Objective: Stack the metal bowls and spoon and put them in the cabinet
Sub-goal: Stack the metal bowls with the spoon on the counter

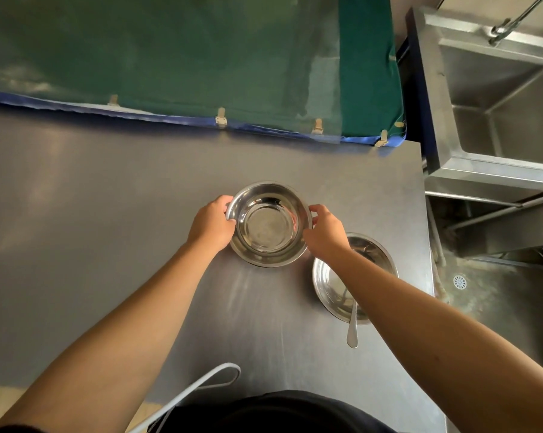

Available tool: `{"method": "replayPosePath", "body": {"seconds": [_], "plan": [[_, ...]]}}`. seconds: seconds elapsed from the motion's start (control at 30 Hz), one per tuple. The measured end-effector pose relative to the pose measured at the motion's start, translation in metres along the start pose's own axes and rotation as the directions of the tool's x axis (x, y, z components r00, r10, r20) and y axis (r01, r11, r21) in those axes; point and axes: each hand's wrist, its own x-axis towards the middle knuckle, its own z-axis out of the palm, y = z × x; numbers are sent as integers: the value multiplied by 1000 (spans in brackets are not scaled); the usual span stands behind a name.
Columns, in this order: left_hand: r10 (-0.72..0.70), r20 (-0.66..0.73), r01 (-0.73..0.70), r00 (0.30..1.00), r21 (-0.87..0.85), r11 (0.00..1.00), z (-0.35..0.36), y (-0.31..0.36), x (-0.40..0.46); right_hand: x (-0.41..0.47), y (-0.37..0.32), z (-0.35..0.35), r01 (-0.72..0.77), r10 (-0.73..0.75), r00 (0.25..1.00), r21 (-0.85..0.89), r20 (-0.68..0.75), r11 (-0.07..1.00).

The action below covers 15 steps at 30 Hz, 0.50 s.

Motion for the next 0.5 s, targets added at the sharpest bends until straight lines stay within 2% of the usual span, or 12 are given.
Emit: {"method": "replayPosePath", "body": {"seconds": [0.5], "plan": [[-73, 18, 74, 997, -98, 992, 16, -9, 1, 4, 5, 8, 57, -65, 996, -125, -67, 991]]}}
